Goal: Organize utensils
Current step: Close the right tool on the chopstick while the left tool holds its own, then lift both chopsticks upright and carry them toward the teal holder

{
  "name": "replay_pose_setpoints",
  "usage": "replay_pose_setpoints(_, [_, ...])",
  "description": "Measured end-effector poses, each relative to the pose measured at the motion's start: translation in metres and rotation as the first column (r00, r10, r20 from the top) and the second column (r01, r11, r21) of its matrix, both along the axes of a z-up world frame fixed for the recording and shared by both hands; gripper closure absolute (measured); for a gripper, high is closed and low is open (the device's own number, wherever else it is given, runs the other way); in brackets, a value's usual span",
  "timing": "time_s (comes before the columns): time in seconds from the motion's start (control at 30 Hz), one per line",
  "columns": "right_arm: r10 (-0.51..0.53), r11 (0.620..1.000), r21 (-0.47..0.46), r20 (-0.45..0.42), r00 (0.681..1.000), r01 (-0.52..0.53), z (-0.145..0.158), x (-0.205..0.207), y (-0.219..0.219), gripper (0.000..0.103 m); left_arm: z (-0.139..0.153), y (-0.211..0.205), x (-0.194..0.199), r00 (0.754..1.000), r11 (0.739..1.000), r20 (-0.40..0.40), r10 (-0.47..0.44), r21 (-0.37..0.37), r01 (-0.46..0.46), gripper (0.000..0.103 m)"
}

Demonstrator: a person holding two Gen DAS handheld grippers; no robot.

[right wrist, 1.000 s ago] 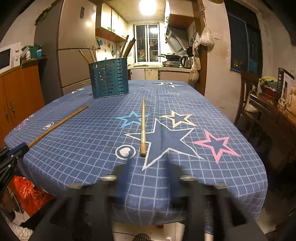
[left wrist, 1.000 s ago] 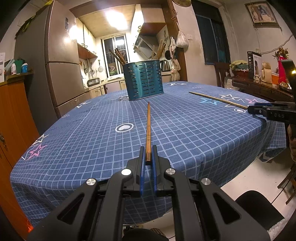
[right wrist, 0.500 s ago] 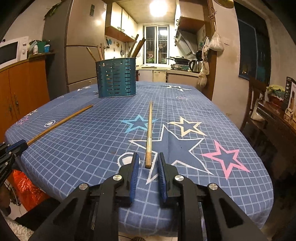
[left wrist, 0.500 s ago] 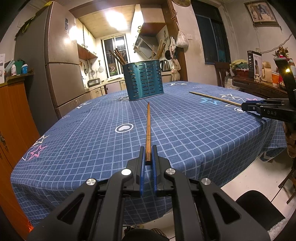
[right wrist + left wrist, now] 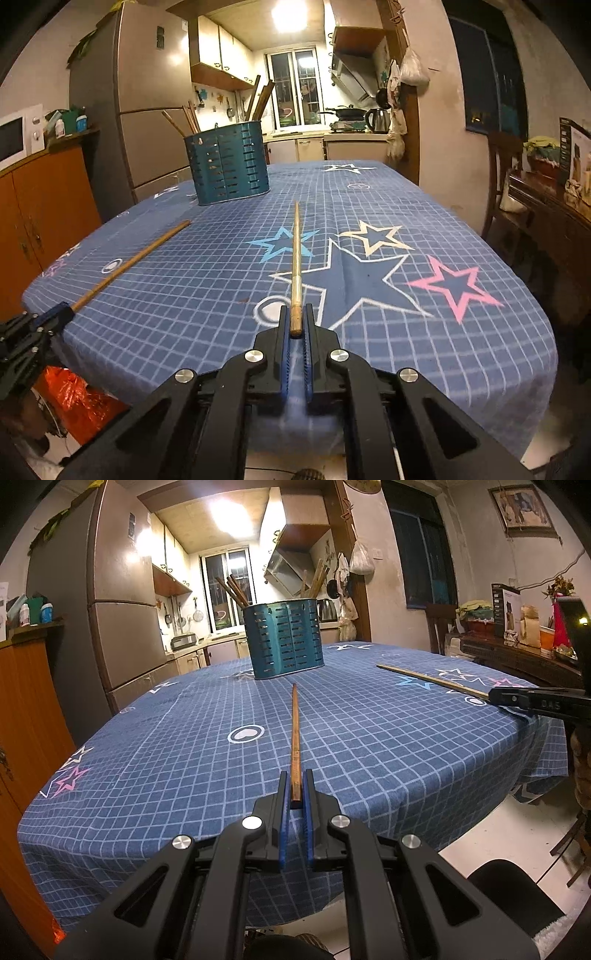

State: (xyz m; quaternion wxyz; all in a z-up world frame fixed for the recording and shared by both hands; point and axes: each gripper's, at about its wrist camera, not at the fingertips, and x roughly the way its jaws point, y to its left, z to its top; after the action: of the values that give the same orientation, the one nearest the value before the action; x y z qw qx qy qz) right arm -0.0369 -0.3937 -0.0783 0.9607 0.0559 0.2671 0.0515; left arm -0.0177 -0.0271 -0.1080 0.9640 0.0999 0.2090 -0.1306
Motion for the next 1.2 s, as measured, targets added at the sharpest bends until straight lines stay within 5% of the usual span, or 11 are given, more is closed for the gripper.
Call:
replay_pose_setpoints(0.43, [0.025, 1.0, -0.019, 0.174, 0.984, -0.022, 0.079, -0.04, 0.003, 0.095, 0.064, 0.017, -0.006, 0.996, 0.997, 0.093, 0.008, -0.073, -0.001, 0.098])
replay_pose_setpoints(0.83, [0.103, 0.994, -0.063, 0.326, 0.94, -0.087, 0.152, -0.026, 0.014, 0.095, 0.144, 0.025, 0.033, 0.996, 0.991, 0.088, 0.014, -0.134, -0.002, 0.098])
replay_pose_setpoints(1.2, [0.132, 0.991, -0.046, 0.312, 0.941, -0.124, 0.178, 0.022, 0.017, 0.095, 0.192, 0.008, 0.081, 0.998, 0.99, 0.06, -0.032, -0.133, 0.039, 0.098])
